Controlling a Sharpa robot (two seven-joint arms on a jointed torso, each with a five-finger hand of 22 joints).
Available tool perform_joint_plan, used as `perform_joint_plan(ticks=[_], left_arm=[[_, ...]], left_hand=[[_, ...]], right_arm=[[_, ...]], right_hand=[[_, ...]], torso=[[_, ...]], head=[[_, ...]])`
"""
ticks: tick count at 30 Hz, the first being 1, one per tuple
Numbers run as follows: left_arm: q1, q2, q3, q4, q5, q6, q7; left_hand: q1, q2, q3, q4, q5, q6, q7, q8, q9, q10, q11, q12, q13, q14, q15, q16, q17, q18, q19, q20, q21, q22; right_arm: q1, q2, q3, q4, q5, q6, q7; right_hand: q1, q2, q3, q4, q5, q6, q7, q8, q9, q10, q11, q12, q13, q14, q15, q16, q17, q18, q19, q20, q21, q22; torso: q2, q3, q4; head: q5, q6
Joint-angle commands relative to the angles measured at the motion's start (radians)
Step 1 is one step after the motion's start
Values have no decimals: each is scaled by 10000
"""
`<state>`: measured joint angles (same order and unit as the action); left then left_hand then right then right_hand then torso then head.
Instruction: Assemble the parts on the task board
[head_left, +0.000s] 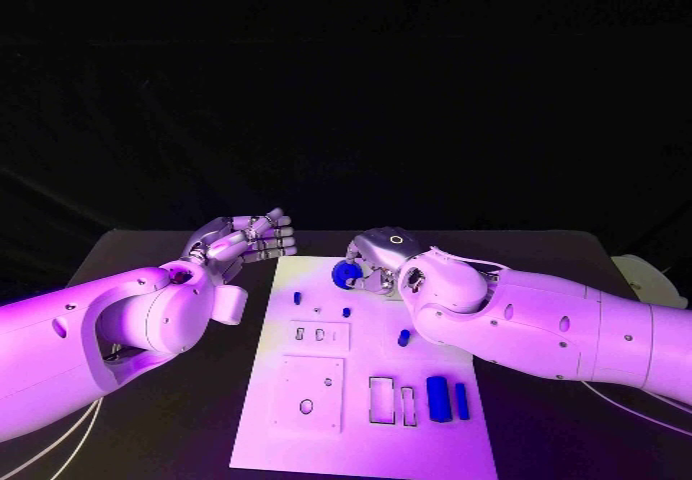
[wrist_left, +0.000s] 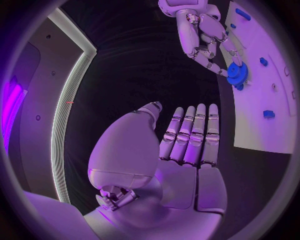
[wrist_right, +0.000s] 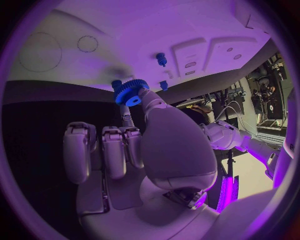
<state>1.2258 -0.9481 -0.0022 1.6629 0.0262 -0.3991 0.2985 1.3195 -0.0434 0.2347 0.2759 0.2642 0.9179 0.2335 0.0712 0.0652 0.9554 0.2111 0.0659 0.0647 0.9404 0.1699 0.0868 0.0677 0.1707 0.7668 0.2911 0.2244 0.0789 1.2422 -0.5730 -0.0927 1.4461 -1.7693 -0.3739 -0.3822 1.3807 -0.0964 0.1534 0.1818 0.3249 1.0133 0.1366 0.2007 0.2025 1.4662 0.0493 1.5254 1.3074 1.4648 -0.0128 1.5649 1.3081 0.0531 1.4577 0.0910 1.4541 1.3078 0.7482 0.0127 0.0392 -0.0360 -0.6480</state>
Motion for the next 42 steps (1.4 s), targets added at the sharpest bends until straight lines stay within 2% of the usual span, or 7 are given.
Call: perform_joint_plan(ticks=[1,6,16,26,29,33,42], left_arm=[[15,25,9,33,18,166,41],[15,25,10,24,18,161,37],[15,41,10,3,18,175,36],[15,45,10,-13,18,203,18],[15,48,10,-18,18,204,15],[15,67,10,-38,18,208,17],[14,104,9,-75,18,188,16]], left_hand=[[91,5,28,-29,-28,-87,271,-62,0,-76,4,1,-12,21,67,-40,-11,61,43,-3,-66,-15],[91,5,28,-29,-28,-87,271,-62,0,-76,4,1,-12,21,67,-40,-11,61,43,-3,-66,-15],[91,5,28,-29,-28,-87,271,-62,0,-76,4,1,-12,21,67,-40,-11,61,43,-3,-66,-15],[91,5,28,-29,-28,-87,271,-62,0,-76,4,1,-12,21,67,-40,-11,61,43,-3,-66,-15],[81,8,24,-19,-29,-93,273,-64,-1,-84,7,1,-13,18,69,-48,-11,60,43,-3,-70,-20],[72,10,20,-12,-30,-100,276,-67,-1,-93,10,0,-13,14,72,-57,-11,60,44,-3,-73,-24],[62,10,14,-4,-31,-124,283,-75,-5,-121,18,-7,-16,-3,80,-77,-14,59,45,-3,-78,-31]], right_arm=[[-46,148,-15,-143,-75,204,34],[-111,352,-39,-363,-67,263,77],[-182,572,-89,-570,-35,382,128],[-195,706,-116,-780,-2,414,80],[-194,742,-118,-824,9,407,46],[-194,790,-119,-873,48,406,-2],[-194,801,-119,-888,232,564,54]], right_hand=[[35,68,44,-7,72,173,-140,9,32,463,-40,32,1980,1060,-83,59,2627,-161,181,-15,28,1190],[36,69,49,-10,75,163,-137,3,31,464,-38,33,1981,1060,-83,59,2627,-161,182,-17,29,1192],[36,67,56,-15,78,146,-132,-10,29,452,-35,24,1968,1060,-84,59,2627,-161,182,-20,29,1194],[-82,21,79,6,19,-96,-26,-190,-13,246,46,-132,1746,1060,-29,59,2627,-150,143,-1,-19,1149],[-174,-14,67,38,-110,-251,46,-307,-44,151,108,-205,1645,1060,21,59,2627,-149,133,34,-33,1142],[-385,-16,11,150,-759,-579,184,-575,-119,58,239,-276,1546,1060,136,59,2627,-146,122,129,-51,1139],[-529,-83,-81,218,-951,-857,286,-842,-182,-41,338,-345,1450,1060,225,59,2627,-139,107,223,-76,1133]], torso=[[-5,8,10],[-4,26,-2],[-12,28,-12],[-13,21,8],[-9,23,8],[-12,21,-5],[-17,24,-8]], head=[[3,-35],[25,-50],[69,-79],[87,-79],[83,-81],[78,-110],[78,-138]])
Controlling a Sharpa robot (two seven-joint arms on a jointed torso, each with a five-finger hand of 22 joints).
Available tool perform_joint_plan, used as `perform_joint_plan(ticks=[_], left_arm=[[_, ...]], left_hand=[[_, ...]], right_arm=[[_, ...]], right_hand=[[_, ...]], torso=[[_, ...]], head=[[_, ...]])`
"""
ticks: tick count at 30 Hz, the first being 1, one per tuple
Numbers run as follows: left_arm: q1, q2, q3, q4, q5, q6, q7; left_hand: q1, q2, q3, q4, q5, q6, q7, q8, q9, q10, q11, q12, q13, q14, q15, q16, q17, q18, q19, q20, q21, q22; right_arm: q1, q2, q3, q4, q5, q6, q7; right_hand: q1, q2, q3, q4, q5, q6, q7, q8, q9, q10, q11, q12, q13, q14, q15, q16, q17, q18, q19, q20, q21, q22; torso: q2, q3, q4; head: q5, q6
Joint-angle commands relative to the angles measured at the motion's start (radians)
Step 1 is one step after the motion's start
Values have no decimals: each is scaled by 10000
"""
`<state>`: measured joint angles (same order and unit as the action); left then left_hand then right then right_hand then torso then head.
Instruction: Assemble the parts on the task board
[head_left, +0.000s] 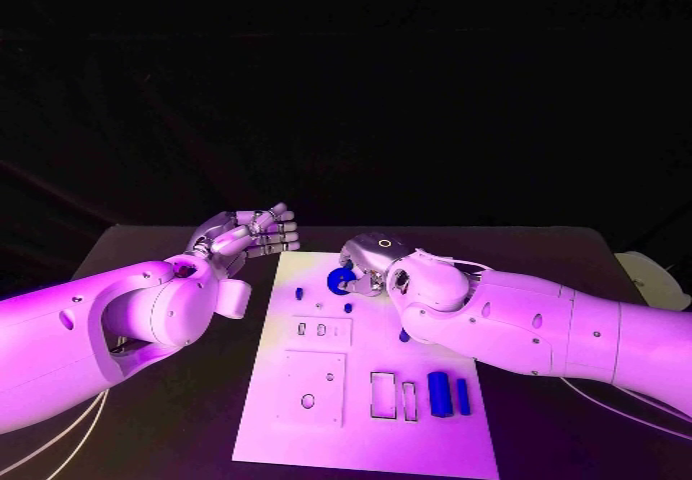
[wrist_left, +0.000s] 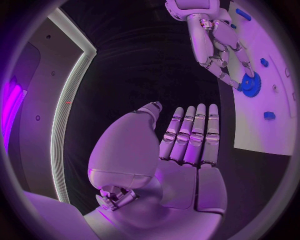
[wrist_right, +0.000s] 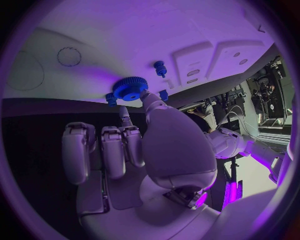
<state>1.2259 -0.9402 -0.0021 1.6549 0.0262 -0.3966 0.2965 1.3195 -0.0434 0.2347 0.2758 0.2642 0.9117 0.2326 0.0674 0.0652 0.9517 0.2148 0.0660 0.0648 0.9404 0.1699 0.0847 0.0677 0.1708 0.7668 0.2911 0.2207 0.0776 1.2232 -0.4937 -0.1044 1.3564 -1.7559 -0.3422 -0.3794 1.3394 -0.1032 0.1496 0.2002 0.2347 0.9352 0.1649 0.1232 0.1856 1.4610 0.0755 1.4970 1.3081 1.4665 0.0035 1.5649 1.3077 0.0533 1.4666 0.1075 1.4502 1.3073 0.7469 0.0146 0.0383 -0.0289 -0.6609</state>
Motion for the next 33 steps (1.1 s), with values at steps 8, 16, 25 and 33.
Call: perform_joint_plan(ticks=[8,16,25,33], left_arm=[[12,29,8,-14,18,152,33],[11,48,7,-51,18,187,23],[9,88,3,-176,20,263,-2],[-2,169,-16,-298,23,363,-16]], left_hand=[[61,8,11,-2,-30,-78,295,-42,-6,-102,-14,-12,-18,-13,84,-67,-15,58,47,-3,-42,-21],[61,8,11,-2,-30,-78,295,-42,-6,-102,-14,-12,-18,-13,84,-67,-15,58,47,-3,-42,-21],[57,9,8,1,-30,-97,299,-44,-7,-126,-8,-14,-19,-28,91,-84,-17,58,50,-3,-46,-27],[57,6,6,1,-30,-99,299,-44,-7,-128,-7,-13,-18,-28,91,-86,-16,58,51,-3,-46,-28]], right_arm=[[-4,-70,-3,72,391,465,149],[-3,-557,11,349,812,-625,468],[368,-2553,68,1362,4486,-1479,2675],[478,-4009,46,1384,6026,-250,4584]], right_hand=[[-695,11,-252,445,80,25,3,-171,13,81,92,-1,1520,1043,92,59,2631,-143,37,114,-26,1182],[-818,143,-220,582,405,174,-36,-198,52,161,56,59,1603,1043,64,59,2631,-148,58,97,-12,1221],[255,144,194,-214,421,331,-39,-280,79,-382,35,-351,1059,906,31,-125,2111,130,-712,60,-977,215],[889,-144,416,-867,619,0,67,-435,34,-2015,128,-1527,-380,373,110,-837,555,539,-2127,120,-2741,-1438]], torso=[[-4,6,5],[-44,19,-21],[-204,8,-156],[-358,46,-352]], head=[[6,2],[3,90],[-121,155],[-116,126]])
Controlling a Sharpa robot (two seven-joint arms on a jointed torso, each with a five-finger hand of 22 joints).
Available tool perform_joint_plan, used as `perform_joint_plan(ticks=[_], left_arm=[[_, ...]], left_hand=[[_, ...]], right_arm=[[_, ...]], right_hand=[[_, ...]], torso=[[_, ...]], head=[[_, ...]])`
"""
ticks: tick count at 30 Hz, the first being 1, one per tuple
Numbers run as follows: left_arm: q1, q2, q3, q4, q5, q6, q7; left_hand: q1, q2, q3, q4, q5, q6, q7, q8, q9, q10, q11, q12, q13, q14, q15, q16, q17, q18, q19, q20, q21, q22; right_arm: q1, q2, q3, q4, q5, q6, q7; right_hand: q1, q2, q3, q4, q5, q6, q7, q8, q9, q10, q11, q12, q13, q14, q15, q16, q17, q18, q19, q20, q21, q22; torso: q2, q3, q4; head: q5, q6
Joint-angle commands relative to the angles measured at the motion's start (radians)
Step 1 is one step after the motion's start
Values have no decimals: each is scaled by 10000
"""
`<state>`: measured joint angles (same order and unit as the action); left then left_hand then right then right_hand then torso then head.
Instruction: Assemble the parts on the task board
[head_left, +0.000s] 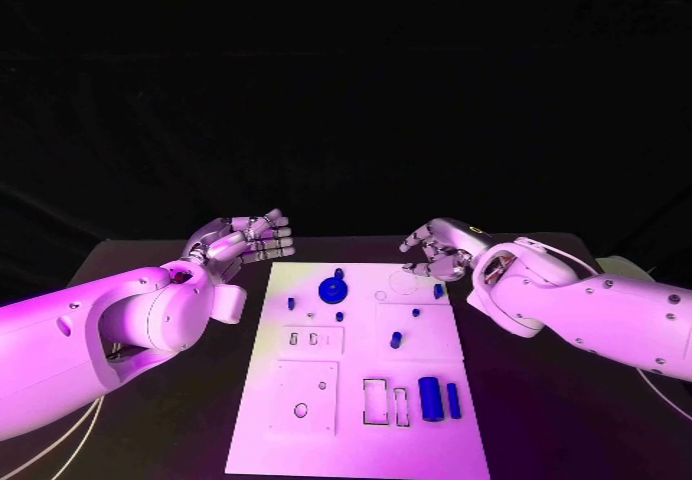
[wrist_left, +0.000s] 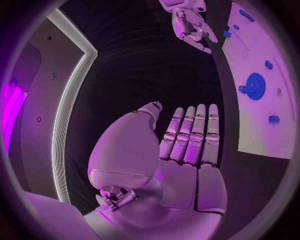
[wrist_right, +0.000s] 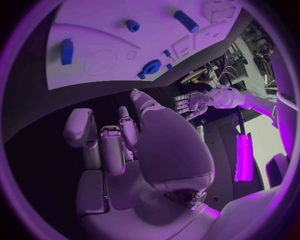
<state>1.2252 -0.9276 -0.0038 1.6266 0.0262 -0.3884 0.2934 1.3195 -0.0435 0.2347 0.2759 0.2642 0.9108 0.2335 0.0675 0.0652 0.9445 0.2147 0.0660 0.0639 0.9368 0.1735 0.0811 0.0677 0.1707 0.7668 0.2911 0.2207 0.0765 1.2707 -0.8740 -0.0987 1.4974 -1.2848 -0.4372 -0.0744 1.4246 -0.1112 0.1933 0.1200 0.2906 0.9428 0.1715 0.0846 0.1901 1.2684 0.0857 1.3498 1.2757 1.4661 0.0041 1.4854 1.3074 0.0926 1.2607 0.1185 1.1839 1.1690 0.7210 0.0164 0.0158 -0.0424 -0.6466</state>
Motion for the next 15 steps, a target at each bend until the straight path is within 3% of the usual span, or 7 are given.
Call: perform_joint_plan(ticks=[1,6,9,15], left_arm=[[4,55,-1,-23,23,290,13],[0,110,-8,-49,23,338,2],[-1,125,-10,-49,23,351,-3],[-2,118,-11,-46,23,356,-4]], left_hand=[[57,6,6,1,-30,-89,290,-45,-7,-56,-6,-13,-10,9,55,-50,-16,59,51,-3,-46,-17],[57,6,6,1,-30,-89,290,-45,-7,-56,-6,-13,-10,9,55,-50,-16,59,51,-3,-46,-17],[57,6,6,1,-30,-89,290,-45,-7,-56,-6,-13,-10,9,55,-50,-16,59,51,-3,-46,-17],[57,6,6,1,-30,-89,290,-45,-7,-56,-6,-13,-10,9,55,-50,-16,59,51,-3,-46,-17]], right_arm=[[2,-286,-13,-39,1331,727,1588],[-71,-768,-40,-212,1360,783,1804],[-176,-891,-49,-352,1354,775,1827],[-436,-878,-56,-569,1215,722,1787]], right_hand=[[26,-75,-32,-68,82,-83,5,-49,-11,-74,31,-42,-41,389,109,-28,594,139,-49,14,-60,-30],[-55,-97,-94,-75,293,-88,25,-22,3,156,48,141,144,524,124,133,960,71,193,37,181,248],[-102,-106,-133,-73,367,-92,32,-9,10,265,55,230,233,593,130,220,1151,36,325,44,314,394],[-146,-120,-175,-75,441,-108,33,-4,13,343,59,300,298,664,135,314,1356,-1,458,50,453,543]], torso=[[-107,34,-139],[-120,54,-181],[-100,72,-172],[-97,52,-148]], head=[[2,-13],[-55,1],[-106,-54],[-116,-110]])
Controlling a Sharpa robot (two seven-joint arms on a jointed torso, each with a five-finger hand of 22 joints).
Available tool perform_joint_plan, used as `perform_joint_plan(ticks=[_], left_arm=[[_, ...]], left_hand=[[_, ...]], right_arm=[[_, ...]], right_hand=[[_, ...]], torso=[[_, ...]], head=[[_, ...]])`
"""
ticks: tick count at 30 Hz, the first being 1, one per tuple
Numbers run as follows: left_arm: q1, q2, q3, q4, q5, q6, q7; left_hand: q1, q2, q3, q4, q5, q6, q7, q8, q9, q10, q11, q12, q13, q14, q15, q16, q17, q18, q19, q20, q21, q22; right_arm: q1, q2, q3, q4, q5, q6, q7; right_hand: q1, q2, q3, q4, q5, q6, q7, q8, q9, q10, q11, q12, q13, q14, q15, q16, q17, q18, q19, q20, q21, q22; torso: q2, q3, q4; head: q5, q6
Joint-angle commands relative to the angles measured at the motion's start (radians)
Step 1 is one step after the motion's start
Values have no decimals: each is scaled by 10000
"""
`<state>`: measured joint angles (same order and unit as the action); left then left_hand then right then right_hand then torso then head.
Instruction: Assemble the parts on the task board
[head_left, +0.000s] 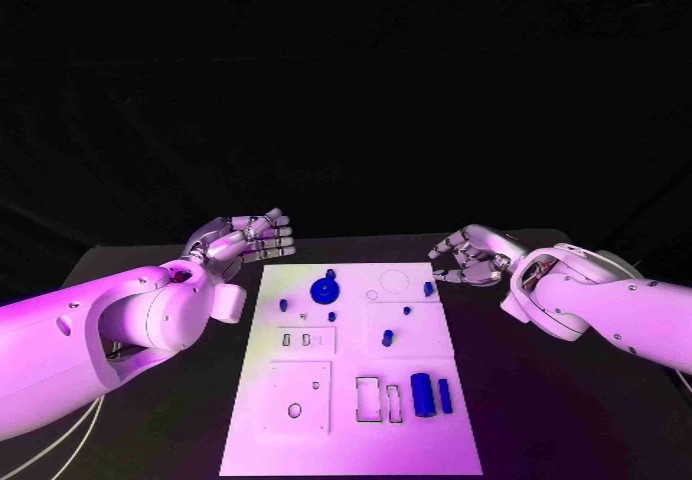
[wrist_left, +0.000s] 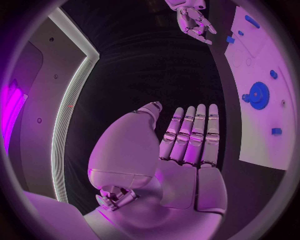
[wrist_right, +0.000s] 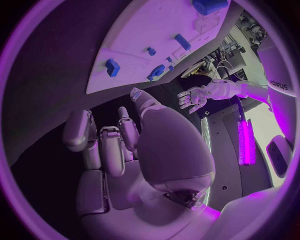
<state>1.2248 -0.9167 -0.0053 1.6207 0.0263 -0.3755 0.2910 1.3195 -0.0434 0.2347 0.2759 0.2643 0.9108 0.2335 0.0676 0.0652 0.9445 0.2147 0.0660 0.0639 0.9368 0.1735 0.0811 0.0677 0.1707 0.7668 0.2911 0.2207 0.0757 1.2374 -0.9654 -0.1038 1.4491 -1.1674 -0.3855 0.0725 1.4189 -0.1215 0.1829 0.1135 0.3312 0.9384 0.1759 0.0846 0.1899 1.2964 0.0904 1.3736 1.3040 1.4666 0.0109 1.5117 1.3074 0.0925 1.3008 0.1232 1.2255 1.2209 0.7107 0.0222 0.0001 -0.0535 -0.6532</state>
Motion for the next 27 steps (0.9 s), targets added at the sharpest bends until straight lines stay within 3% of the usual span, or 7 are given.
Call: perform_joint_plan(ticks=[1,13,27], left_arm=[[2,5,3,14,23,227,20],[2,-17,3,38,23,232,22],[1,-50,3,35,23,228,23]], left_hand=[[57,6,6,1,-30,-90,289,-46,-7,-56,-6,-13,-10,8,55,-50,-16,59,51,-3,-46,-9],[55,-7,-3,-1,-32,-96,291,-45,-7,-63,-4,-11,-10,5,57,-57,-16,58,53,-3,-49,-13],[55,-7,-3,-1,-32,-96,291,-45,-7,-63,-4,-11,-10,5,57,-57,-16,58,53,-3,-49,-13]], right_arm=[[-146,59,-6,-131,24,203,304],[-476,487,-8,-739,-44,249,115],[-645,679,-7,-945,-84,379,58]], right_hand=[[-105,-22,-85,-10,58,-73,-11,-5,15,88,12,85,36,677,68,74,1408,-9,89,5,70,60],[-160,-43,-141,-11,95,-140,-8,-27,8,140,18,141,83,729,76,149,1572,-26,158,11,133,135],[-168,-34,-157,-21,114,-151,-1,-25,10,191,23,190,134,756,82,189,1659,-46,222,14,206,215]], torso=[[3,-7,10],[3,-4,3],[-2,4,-8]], head=[[-2,-52],[55,-164],[83,-247]])
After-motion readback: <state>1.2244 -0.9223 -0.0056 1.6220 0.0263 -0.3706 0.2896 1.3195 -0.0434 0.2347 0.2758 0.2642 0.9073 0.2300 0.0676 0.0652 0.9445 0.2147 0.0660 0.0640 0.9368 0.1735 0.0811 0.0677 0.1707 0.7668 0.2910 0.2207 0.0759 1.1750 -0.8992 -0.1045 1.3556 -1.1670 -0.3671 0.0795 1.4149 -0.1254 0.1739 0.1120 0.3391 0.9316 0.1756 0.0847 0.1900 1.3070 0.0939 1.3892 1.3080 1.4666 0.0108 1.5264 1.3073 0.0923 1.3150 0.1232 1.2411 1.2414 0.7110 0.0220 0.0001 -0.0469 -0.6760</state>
